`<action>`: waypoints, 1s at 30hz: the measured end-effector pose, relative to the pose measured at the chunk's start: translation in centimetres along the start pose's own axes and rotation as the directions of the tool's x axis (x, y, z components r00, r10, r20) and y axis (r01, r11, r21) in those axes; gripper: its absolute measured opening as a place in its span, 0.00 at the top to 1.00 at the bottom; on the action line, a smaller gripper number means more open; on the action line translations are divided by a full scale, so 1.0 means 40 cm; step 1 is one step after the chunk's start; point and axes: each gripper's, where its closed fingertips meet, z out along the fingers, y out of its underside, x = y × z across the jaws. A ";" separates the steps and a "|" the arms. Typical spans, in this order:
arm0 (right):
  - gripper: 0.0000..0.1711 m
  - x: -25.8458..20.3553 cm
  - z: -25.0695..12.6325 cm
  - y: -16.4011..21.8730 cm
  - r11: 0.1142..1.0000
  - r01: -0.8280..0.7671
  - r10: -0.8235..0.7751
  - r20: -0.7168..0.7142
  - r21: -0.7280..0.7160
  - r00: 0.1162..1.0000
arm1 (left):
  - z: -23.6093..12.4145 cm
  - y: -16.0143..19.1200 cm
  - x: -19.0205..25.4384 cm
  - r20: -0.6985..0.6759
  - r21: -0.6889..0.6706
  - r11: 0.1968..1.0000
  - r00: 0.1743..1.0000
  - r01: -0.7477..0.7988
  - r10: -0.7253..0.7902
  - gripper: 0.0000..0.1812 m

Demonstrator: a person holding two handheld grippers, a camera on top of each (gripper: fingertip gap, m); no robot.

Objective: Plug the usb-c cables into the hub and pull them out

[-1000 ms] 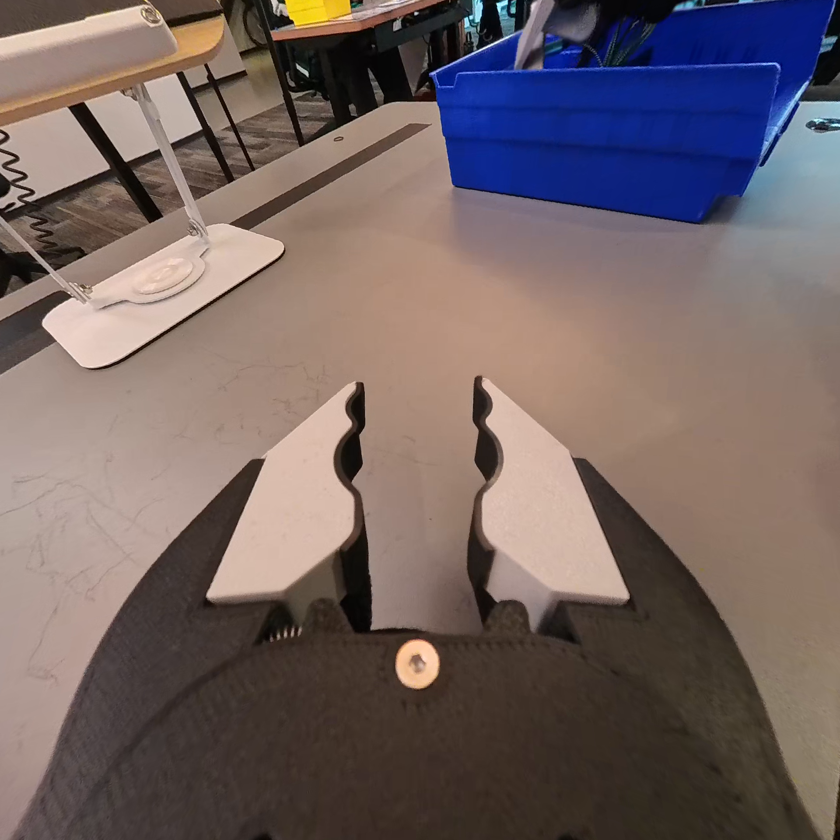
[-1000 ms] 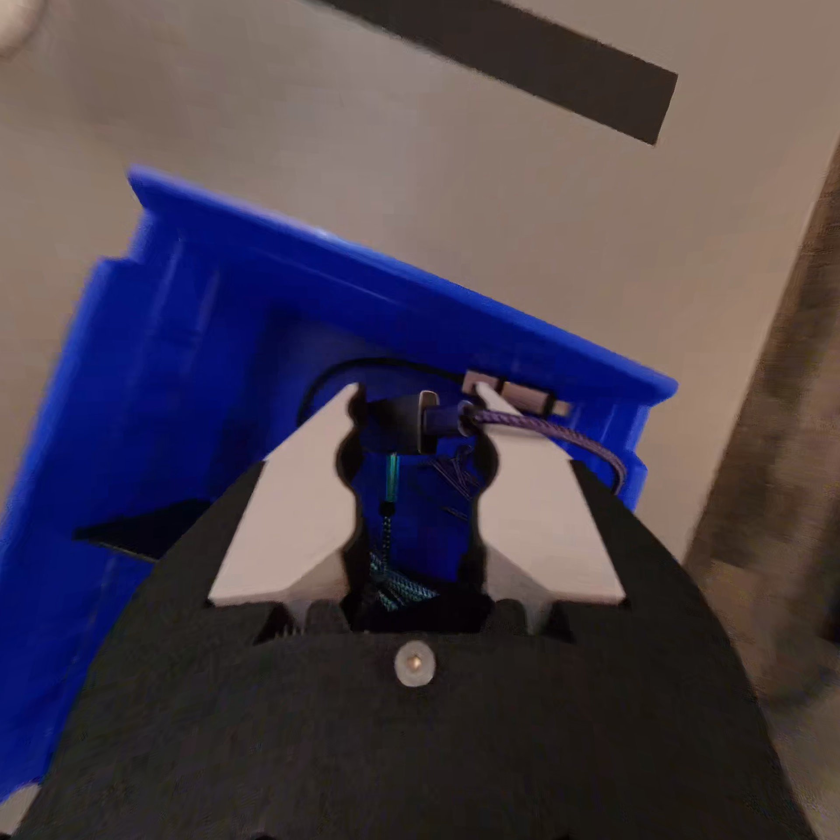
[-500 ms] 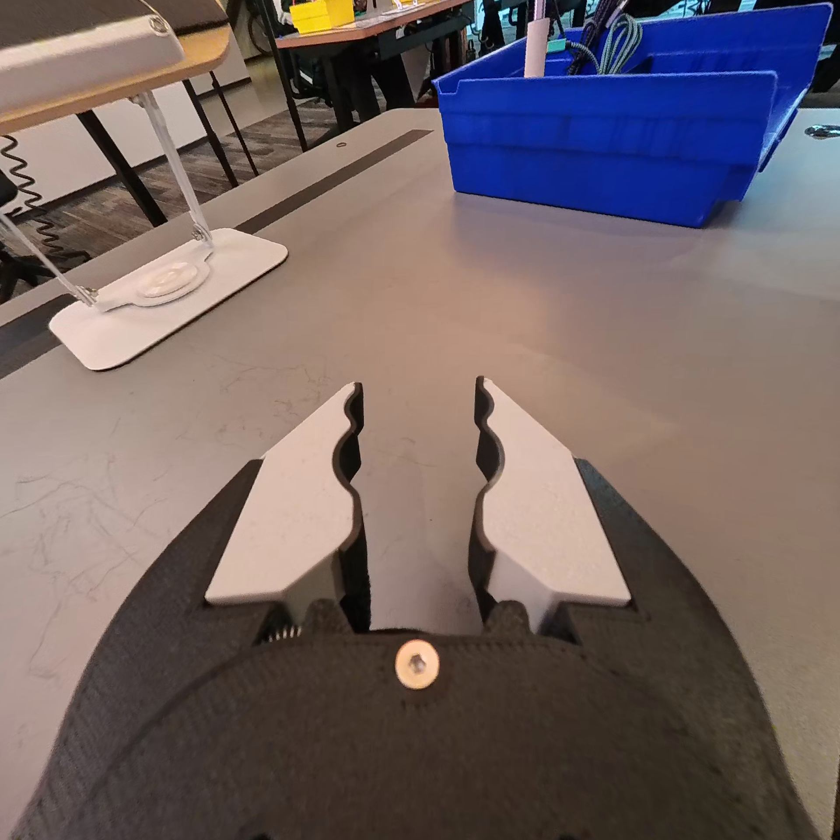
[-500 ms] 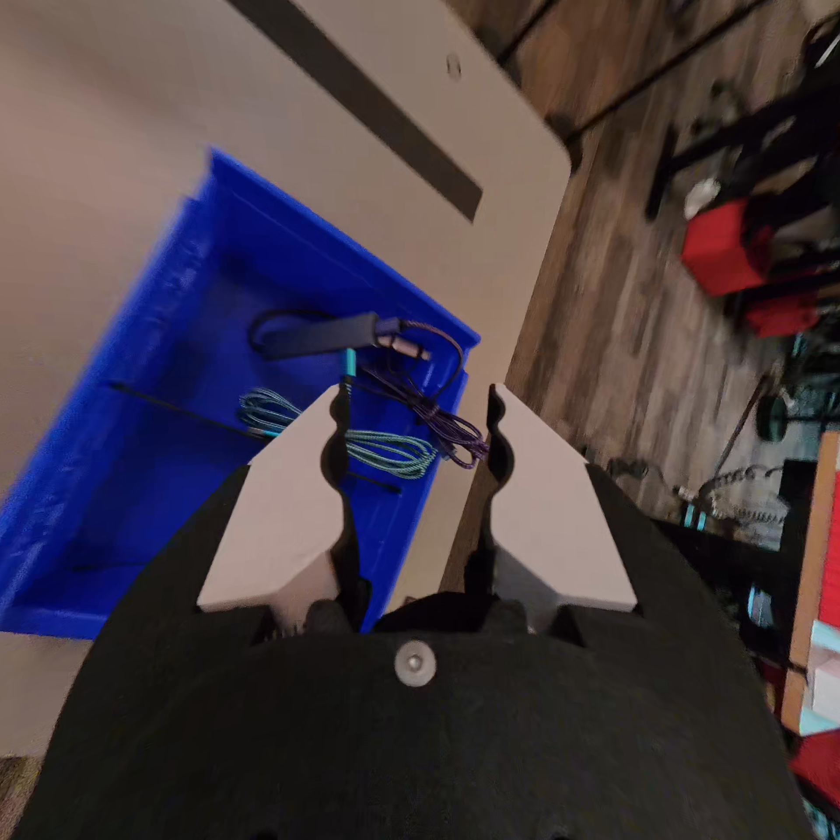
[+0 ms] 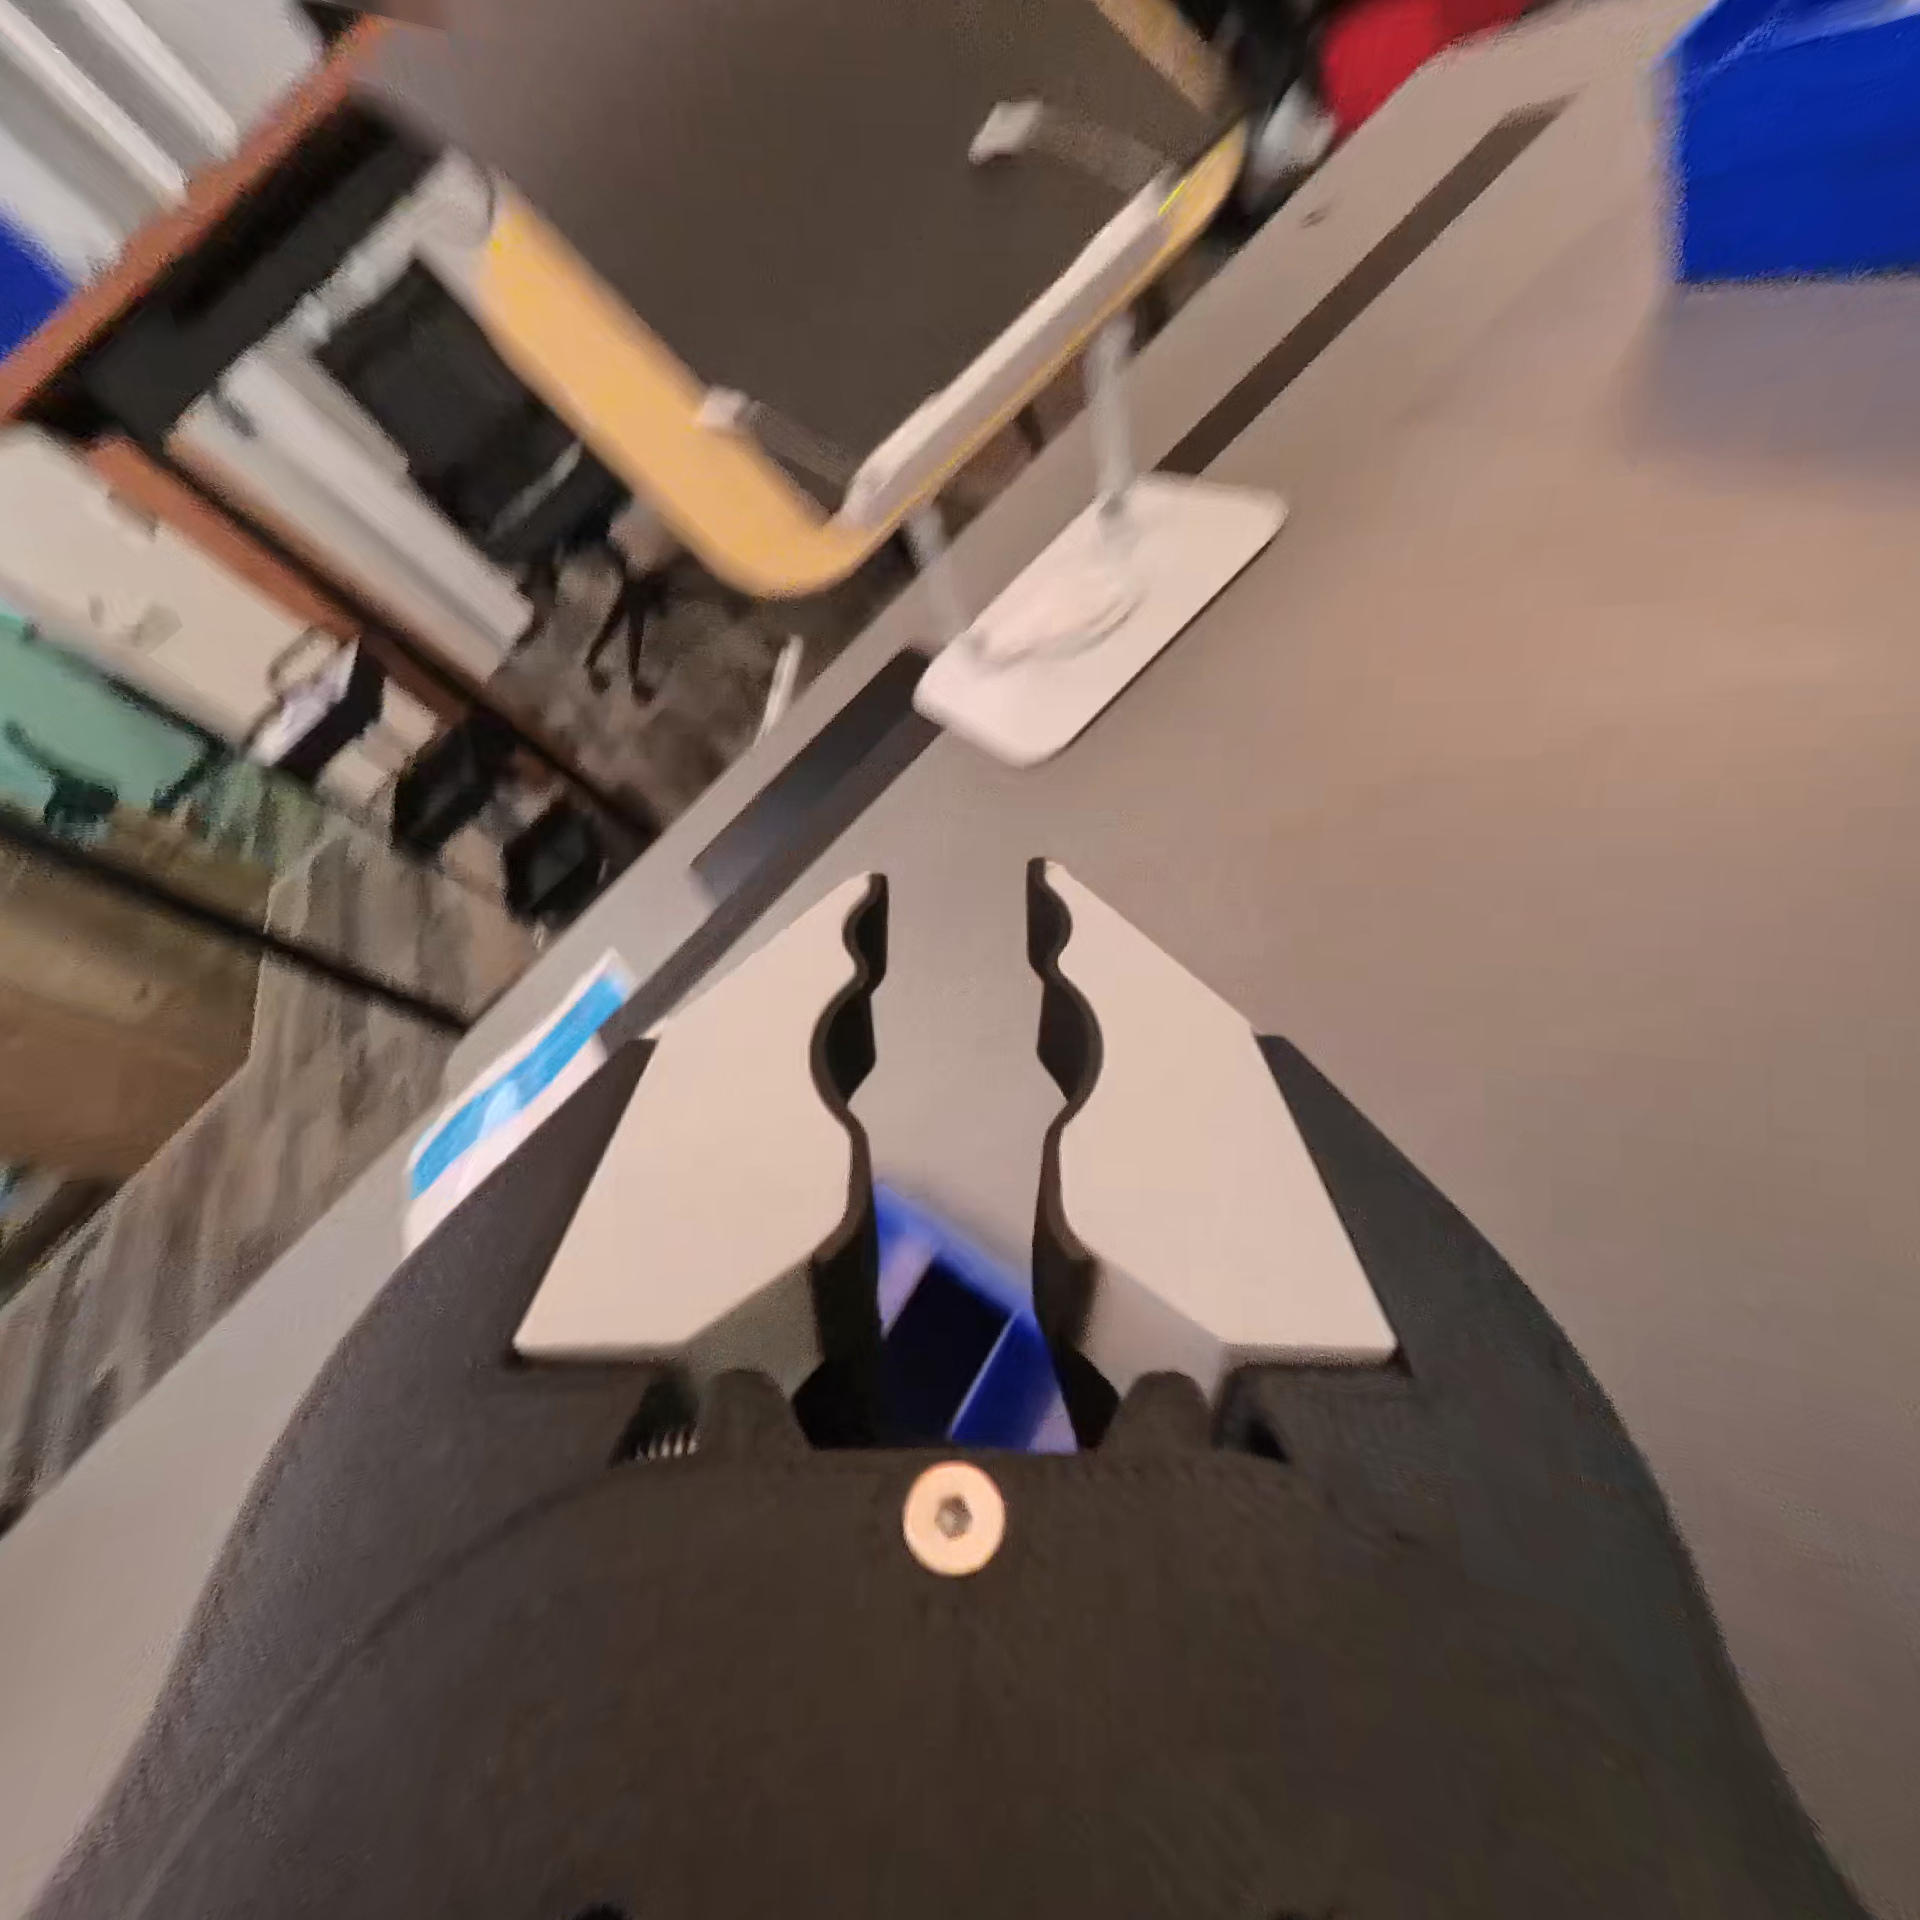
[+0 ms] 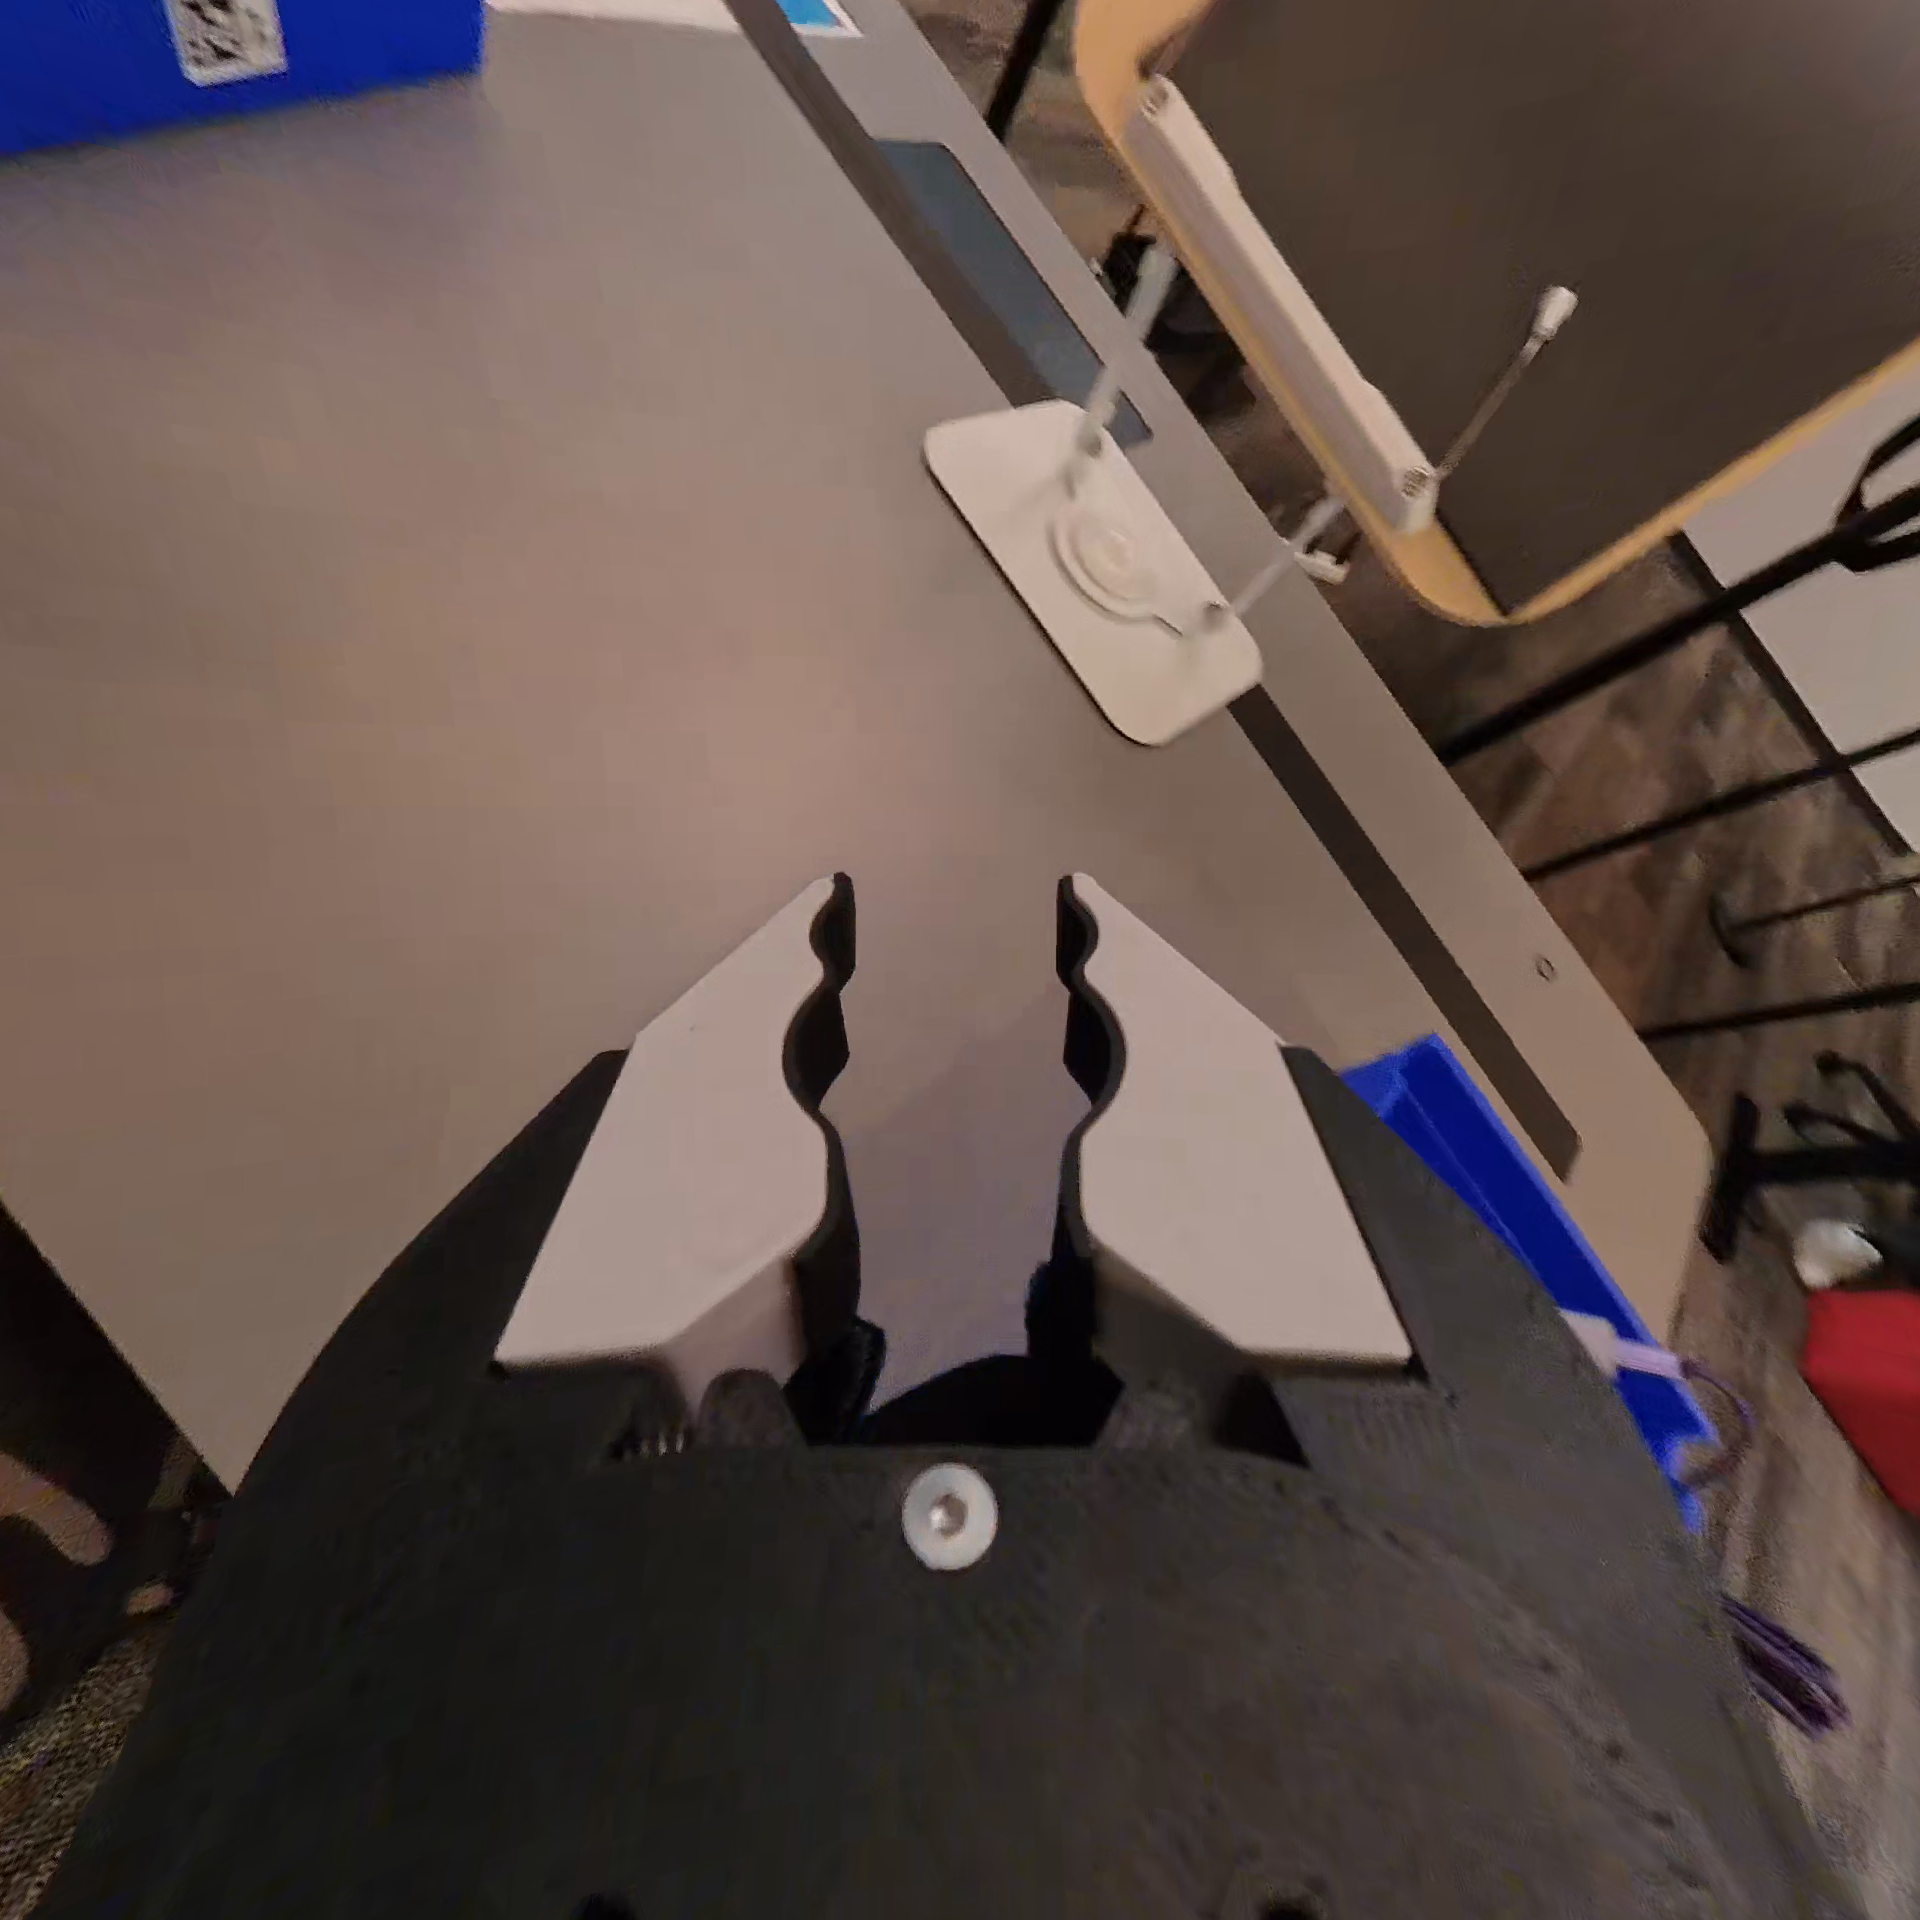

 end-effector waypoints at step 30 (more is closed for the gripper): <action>0.80 -0.246 0.066 -0.058 0.990 0.002 -0.035 0.233 0.139 0.972 | 0.213 0.758 -0.245 -0.216 -0.865 0.501 0.914 -0.016 -0.345 1.00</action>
